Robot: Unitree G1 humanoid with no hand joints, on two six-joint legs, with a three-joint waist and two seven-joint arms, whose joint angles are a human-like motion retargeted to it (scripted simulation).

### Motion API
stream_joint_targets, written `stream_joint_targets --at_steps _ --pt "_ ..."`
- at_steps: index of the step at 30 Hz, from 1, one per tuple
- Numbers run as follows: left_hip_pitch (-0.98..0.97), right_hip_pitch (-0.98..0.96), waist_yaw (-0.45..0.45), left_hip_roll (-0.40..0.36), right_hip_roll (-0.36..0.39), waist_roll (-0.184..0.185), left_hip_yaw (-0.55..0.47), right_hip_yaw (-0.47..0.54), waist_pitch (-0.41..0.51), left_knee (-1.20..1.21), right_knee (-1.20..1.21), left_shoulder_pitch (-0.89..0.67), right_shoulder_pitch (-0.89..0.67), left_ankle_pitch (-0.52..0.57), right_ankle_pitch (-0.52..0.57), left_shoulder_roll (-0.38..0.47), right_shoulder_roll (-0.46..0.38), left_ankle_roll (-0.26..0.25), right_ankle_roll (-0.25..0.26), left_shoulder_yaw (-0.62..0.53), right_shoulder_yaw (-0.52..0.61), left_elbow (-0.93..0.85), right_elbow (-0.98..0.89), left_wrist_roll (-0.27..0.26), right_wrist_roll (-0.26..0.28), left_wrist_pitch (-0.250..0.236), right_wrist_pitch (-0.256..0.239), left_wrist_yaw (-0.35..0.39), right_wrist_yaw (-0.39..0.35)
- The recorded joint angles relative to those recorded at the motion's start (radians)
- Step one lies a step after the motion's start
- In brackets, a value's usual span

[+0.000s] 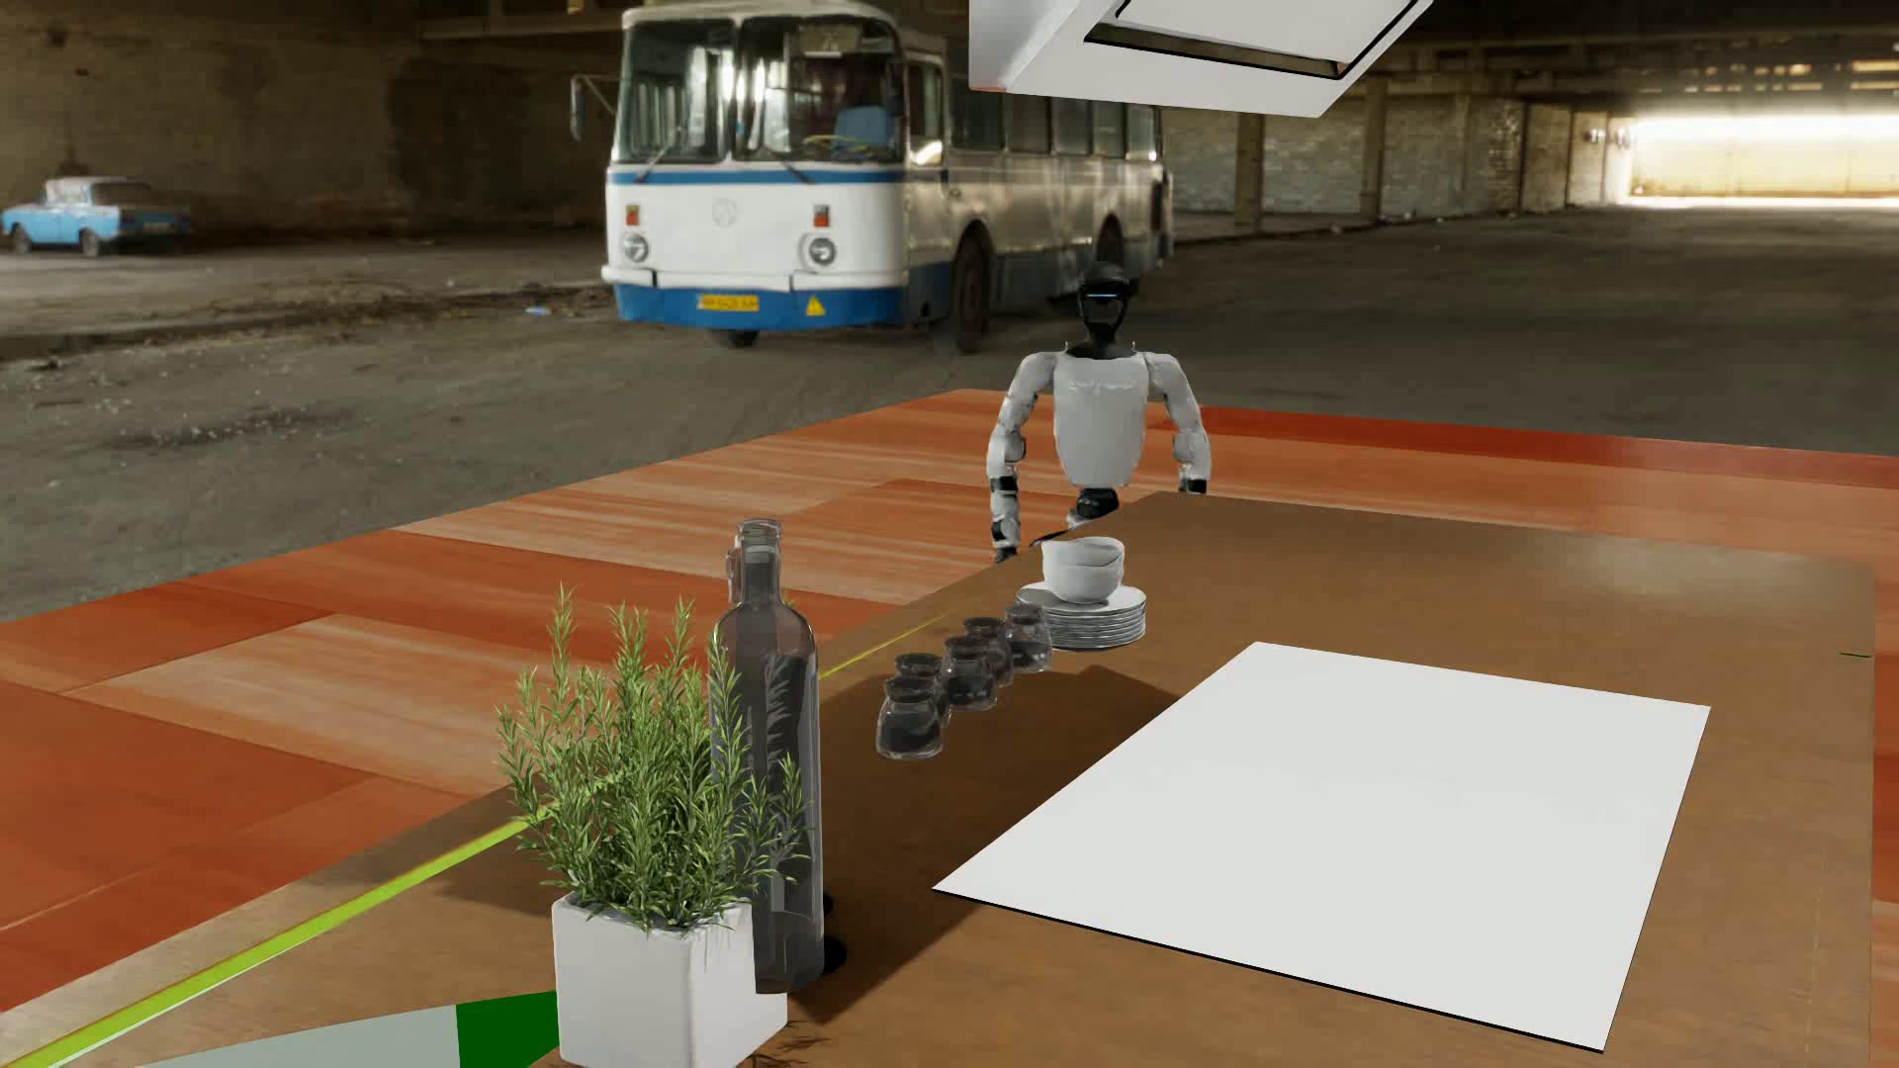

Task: Reach

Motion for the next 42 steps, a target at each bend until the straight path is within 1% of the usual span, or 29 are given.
stream_joint_targets --at_steps 1,2,4,5,7,8,10,12,14,16,18,21,34,38,42 --pt "-0.004 0.000 -0.001 0.000 0.000 -0.001 0.000 0.000 0.004 0.000 0.004 -0.011 -0.004 0.016 -0.008 0.010 -0.003 0.000 0.000 0.011 -0.008 -0.048 -0.040 0.000 0.000 0.000 0.000 0.000 0.000" --pt "-0.007 0.002 0.002 0.001 0.001 0.000 0.000 0.000 0.010 -0.001 0.007 -0.036 -0.018 0.031 -0.012 0.025 -0.010 0.000 0.000 0.039 -0.041 -0.123 -0.105 0.000 0.000 0.000 0.000 0.000 0.000" --pt "-0.014 -0.004 0.011 0.000 -0.001 0.001 0.000 0.000 0.017 0.001 0.016 -0.135 -0.093 0.053 -0.015 0.067 -0.045 0.000 0.000 0.128 -0.159 -0.337 -0.322 0.000 0.000 0.000 0.000 0.000 0.000" --pt "-0.016 -0.005 0.013 -0.001 -0.001 0.003 0.000 0.000 0.019 0.001 0.017 -0.217 -0.165 0.057 -0.013 0.091 -0.066 0.000 0.000 0.175 -0.231 -0.459 -0.447 0.000 0.000 0.000 0.000 0.000 0.000" --pt "-0.027 -0.017 0.011 -0.004 -0.005 0.011 0.000 0.000 0.012 0.000 0.019 -0.438 -0.376 0.053 -0.008 0.131 -0.111 0.000 0.000 0.266 -0.373 -0.667 -0.656 0.000 0.000 0.000 0.000 0.000 0.000" --pt "0.012 0.022 0.013 -0.012 -0.020 -0.004 0.000 0.000 0.039 -0.002 0.030 -0.590 -0.491 0.033 -0.011 0.170 -0.132 0.000 0.000 0.256 -0.425 -0.732 -0.742 0.000 0.000 0.000 0.000 0.000 0.000" --pt "0.014 0.032 0.005 -0.016 -0.022 0.000 0.000 0.000 0.041 -0.004 0.027 -0.868 -0.757 0.032 -0.010 0.199 -0.171 0.000 0.000 0.322 -0.524 -0.820 -0.843 0.000 0.000 0.000 0.000 0.000 0.000" --pt "0.021 0.042 0.006 -0.019 -0.023 0.004 0.000 0.000 0.038 -0.008 0.022 -1.113 -0.986 0.024 -0.005 0.218 -0.206 0.000 0.000 0.388 -0.600 -0.875 -0.914 0.000 0.000 0.000 0.000 0.000 0.000" --pt "0.028 0.049 0.009 -0.021 -0.024 0.008 0.000 0.000 0.029 -0.011 0.018 -1.284 -1.153 0.014 -0.001 0.231 -0.229 0.000 0.000 0.472 -0.658 -0.944 -0.982 0.000 0.000 0.000 0.000 0.000 0.000" --pt "0.033 0.055 0.012 -0.021 -0.024 0.015 0.000 0.000 0.011 -0.014 0.013 -1.375 -1.245 0.004 0.004 0.249 -0.247 0.000 0.000 0.540 -0.706 -1.034 -1.052 0.000 0.000 0.000 0.000 0.000 0.000" --pt "0.041 0.063 0.023 -0.021 -0.025 0.020 0.000 0.000 -0.005 -0.015 0.008 -1.408 -1.275 -0.007 0.010 0.265 -0.259 0.000 0.000 0.585 -0.748 -1.116 -1.110 0.000 0.000 0.000 0.000 0.000 0.000" --pt "0.054 0.077 0.041 -0.025 -0.028 0.026 0.000 0.000 -0.017 -0.016 0.003 -1.404 -1.259 -0.014 0.018 0.291 -0.279 0.000 0.000 0.586 -0.774 -1.175 -1.165 0.000 0.000 0.000 0.000 0.000 0.000" --pt "0.034 0.068 0.035 -0.037 -0.039 0.016 0.000 0.000 -0.020 -0.015 -0.001 -1.369 -1.235 -0.005 0.027 0.298 -0.283 0.000 0.000 0.580 -0.776 -1.116 -1.098 0.000 0.000 0.000 0.000 0.000 0.000" --pt "0.036 0.068 0.036 -0.039 -0.041 0.016 0.000 0.000 -0.018 -0.014 0.002 -1.370 -1.237 -0.004 0.024 0.299 -0.287 0.000 0.000 0.576 -0.763 -1.110 -1.086 0.000 0.000 0.000 0.000 0.000 0.000" --pt "0.034 0.068 0.037 -0.039 -0.041 0.018 0.000 0.000 -0.018 -0.012 0.002 -1.359 -1.231 0.007 0.025 0.298 -0.287 0.000 0.000 0.580 -0.775 -1.111 -1.085 0.000 0.000 0.000 0.000 0.000 0.000"
